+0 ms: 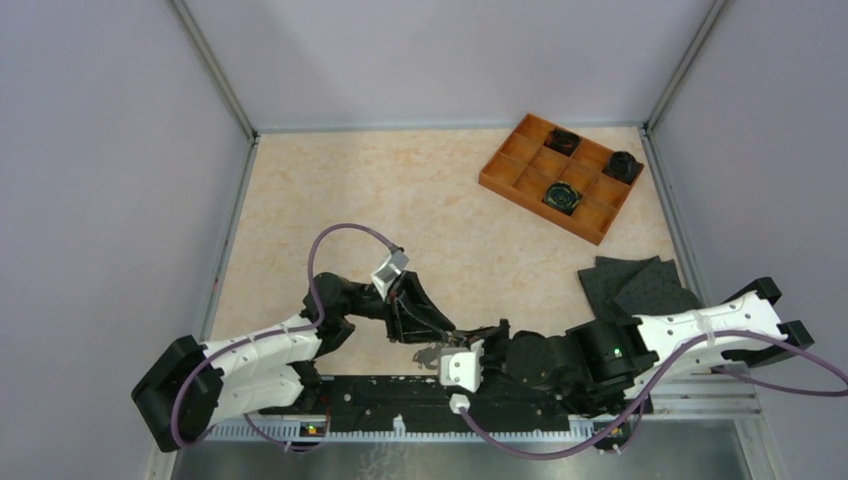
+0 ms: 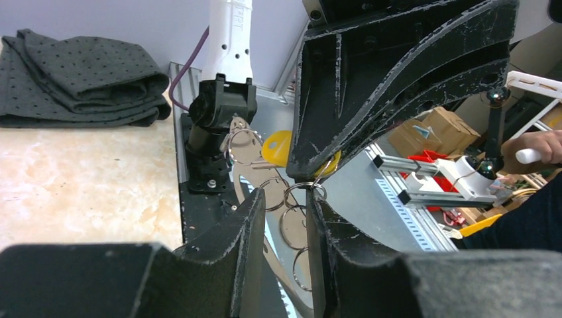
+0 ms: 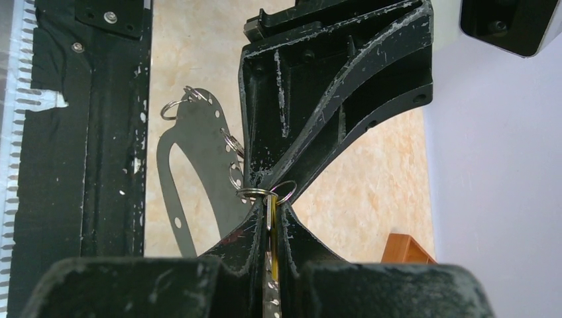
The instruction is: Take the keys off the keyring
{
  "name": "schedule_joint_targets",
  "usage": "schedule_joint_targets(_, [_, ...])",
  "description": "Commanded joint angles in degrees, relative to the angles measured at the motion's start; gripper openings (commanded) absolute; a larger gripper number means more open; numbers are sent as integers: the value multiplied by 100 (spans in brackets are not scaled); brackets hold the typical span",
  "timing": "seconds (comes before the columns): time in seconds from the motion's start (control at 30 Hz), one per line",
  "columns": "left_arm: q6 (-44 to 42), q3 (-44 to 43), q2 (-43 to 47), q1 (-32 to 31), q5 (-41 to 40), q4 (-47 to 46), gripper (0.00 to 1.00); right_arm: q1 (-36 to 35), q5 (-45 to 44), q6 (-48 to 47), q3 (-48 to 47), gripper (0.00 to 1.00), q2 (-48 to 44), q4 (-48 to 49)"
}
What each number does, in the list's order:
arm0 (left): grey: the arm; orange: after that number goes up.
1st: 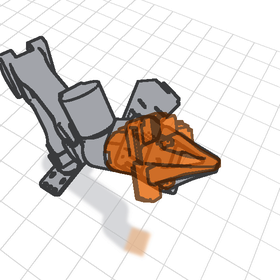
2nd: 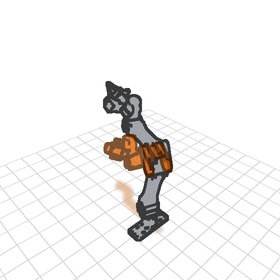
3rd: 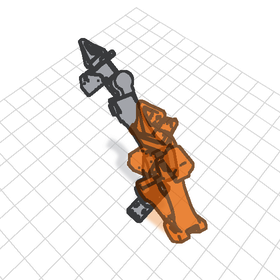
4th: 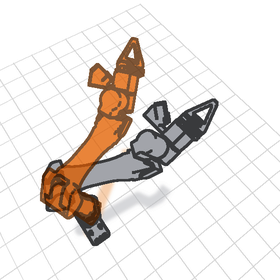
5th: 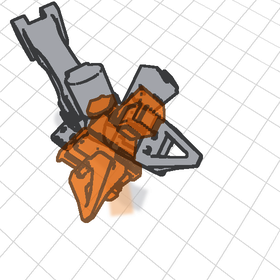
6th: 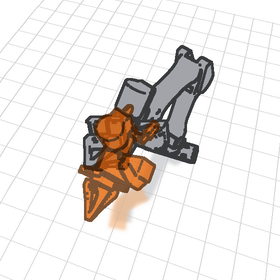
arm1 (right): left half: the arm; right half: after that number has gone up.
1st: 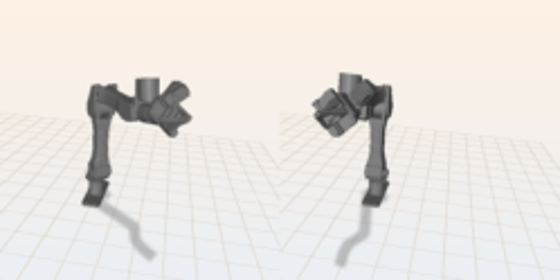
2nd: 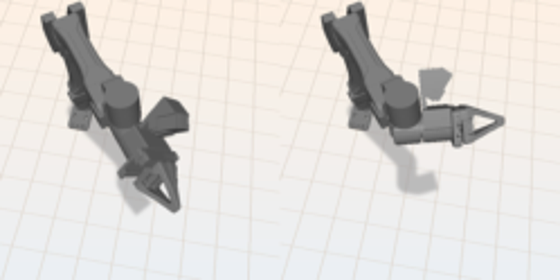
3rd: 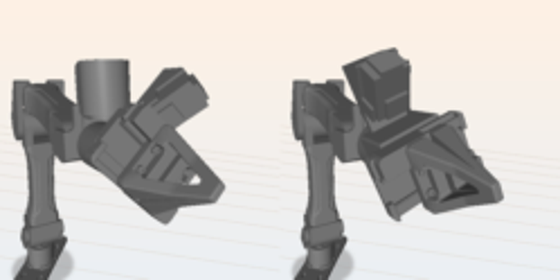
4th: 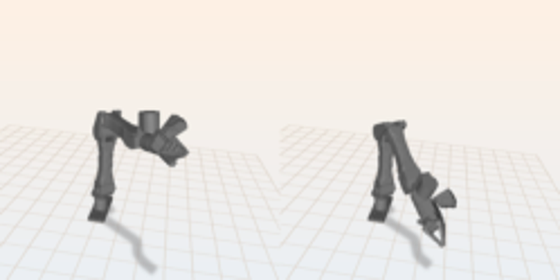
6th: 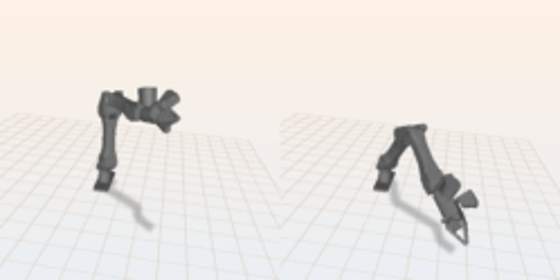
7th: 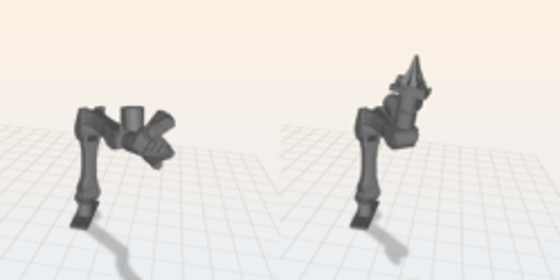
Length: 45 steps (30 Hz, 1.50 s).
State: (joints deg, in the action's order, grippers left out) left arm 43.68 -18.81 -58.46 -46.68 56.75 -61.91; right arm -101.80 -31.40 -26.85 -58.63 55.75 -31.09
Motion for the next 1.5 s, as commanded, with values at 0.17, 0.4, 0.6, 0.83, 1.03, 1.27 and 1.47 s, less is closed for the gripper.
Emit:
schedule_joint_targets(0.17, [552,-20,-448,-201,62,-1652,35,-136,-378,-112,-385,0,-156,174])
schedule_joint_targets(0.4, [953,104,-645,-247,-119,-2475,31,-177,-550,-157,-334,0,-184,250])
schedule_joint_targets(0.6, [954,101,-564,-335,-179,-2519,27,-208,-756,-260,-258,0,-230,454])
schedule_joint_targets(0.83, [805,88,-425,-427,-214,-2276,14,-268,-993,-351,-209,0,-240,600])
schedule_joint_targets(1.03, [647,99,-263,-439,-252,-1841,3,-378,-1332,-415,-214,0,-261,633])
schedule_joint_targets(1.27, [471,69,58,-439,-815,-939,0,-488,-1576,-367,-217,0,-241,527])
schedule_joint_targets(1.47, [180,-123,311,-439,-1208,289,0,-531,-2019,-370,-268,0,-112,191])
